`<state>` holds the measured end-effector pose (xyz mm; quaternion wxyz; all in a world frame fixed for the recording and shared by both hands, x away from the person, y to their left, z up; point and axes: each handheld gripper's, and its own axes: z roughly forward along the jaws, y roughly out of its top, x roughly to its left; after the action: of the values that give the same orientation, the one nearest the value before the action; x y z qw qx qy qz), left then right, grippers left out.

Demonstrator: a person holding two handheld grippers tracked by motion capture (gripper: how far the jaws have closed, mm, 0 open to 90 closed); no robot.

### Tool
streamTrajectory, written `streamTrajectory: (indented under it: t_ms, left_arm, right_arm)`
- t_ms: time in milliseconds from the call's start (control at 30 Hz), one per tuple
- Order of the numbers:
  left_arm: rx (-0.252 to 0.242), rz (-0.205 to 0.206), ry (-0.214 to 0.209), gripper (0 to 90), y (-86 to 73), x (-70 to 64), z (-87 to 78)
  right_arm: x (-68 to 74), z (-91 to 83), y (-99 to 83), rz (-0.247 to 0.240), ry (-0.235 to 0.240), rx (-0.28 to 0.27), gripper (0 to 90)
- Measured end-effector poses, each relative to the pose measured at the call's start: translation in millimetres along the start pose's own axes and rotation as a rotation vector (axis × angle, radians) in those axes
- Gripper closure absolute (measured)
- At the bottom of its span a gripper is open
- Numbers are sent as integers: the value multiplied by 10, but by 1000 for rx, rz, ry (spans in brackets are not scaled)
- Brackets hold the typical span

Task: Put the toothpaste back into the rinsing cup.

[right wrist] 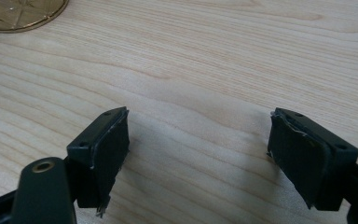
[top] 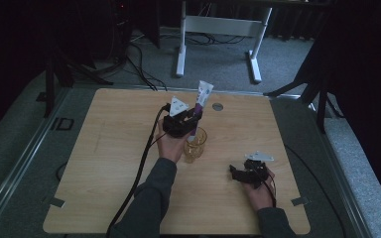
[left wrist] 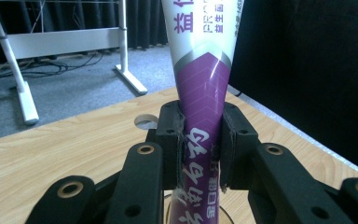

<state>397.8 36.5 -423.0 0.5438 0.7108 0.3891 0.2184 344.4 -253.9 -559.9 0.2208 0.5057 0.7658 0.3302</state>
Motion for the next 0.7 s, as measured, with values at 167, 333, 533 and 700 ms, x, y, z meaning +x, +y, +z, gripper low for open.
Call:
streamTrajectory:
  t_ms: [167,333,533,700]
  left_arm:
    - [-6,2,4,724,-15,-23,73]
    - [-3,30,4,723,-31,-47,100]
    - [5,28,-3,721,-59,-45,157]
    - [35,47,-1,720,-109,-63,214]
  right_arm:
    - [0,0,0,0,1,0,203]
    - [1,0,0,1,1,0,203]
    - [1,0,0,1,1,0,204]
    - [1,-1,0,1,2,0,203]
